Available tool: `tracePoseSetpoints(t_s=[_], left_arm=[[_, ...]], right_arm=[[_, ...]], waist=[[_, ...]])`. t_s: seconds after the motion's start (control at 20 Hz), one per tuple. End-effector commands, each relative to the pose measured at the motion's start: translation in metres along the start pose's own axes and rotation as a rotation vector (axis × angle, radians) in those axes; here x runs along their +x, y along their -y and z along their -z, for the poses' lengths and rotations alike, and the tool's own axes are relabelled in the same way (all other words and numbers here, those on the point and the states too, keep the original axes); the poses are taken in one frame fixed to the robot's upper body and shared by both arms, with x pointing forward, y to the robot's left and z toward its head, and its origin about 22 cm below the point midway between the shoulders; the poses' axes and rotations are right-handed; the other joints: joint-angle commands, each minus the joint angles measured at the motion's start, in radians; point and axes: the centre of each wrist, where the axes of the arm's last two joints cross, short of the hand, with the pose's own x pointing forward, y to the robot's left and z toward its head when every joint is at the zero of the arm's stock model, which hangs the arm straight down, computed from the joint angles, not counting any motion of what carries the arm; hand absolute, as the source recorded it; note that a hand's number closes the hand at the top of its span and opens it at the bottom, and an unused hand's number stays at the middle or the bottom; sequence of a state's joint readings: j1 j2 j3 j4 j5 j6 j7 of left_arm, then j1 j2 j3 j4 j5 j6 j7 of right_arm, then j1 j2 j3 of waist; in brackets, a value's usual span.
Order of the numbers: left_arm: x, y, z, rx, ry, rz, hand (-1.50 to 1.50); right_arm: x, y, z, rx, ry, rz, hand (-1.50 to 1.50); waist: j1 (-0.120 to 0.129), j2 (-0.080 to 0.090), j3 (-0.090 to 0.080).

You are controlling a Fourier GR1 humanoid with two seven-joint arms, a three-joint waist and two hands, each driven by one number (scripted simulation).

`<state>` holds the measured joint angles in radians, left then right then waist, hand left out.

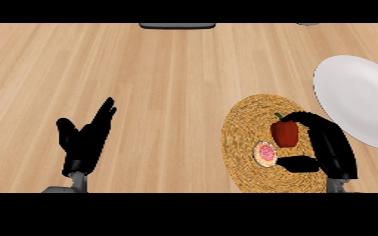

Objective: Pick the bell pepper from the placemat and place it in the plate

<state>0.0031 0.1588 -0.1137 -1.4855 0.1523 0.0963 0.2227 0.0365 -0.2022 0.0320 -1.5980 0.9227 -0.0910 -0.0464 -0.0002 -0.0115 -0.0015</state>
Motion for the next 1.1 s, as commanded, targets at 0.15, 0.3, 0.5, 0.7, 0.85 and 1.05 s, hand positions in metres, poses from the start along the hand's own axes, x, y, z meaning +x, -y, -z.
tracePoseSetpoints(t_s=[0.15, 0.3, 0.5, 0.7, 0.85, 1.05], left_arm=[[-0.025, 0.0, 0.006, 0.0, -0.059, 0.0, 0.0], [-0.014, 0.006, -0.003, -0.027, -0.031, 0.008, 0.0], [0.001, 0.004, 0.001, -0.026, 0.026, 0.011, 0.0], [0.003, 0.012, 0.0, -0.07, 0.029, 0.01, 0.0], [0.009, 0.017, 0.003, -0.092, 0.041, 0.029, 0.0], [0.012, 0.026, 0.007, -0.128, 0.045, 0.044, 0.0]], right_arm=[[0.006, -0.009, -0.007, -0.035, 0.017, -0.066, 1.5], [-0.002, 0.004, 0.048, -0.136, -0.394, 0.017, 1.5], [-0.024, 0.0, 0.042, -0.208, -0.786, 0.153, 1.5], [-0.022, 0.038, 0.076, -0.446, -0.975, 0.143, 1.5], [-0.022, 0.077, 0.1, -0.65, -1.043, 0.065, 1.5], [-0.021, 0.106, 0.124, -0.842, -1.165, 0.003, 1.5]], waist=[[-0.003, 0.011, 0.001], [0.05, 0.029, -0.001], [0.046, 0.069, -0.002], [0.097, 0.068, -0.008], [0.124, 0.075, -0.01], [0.155, 0.085, -0.007]])
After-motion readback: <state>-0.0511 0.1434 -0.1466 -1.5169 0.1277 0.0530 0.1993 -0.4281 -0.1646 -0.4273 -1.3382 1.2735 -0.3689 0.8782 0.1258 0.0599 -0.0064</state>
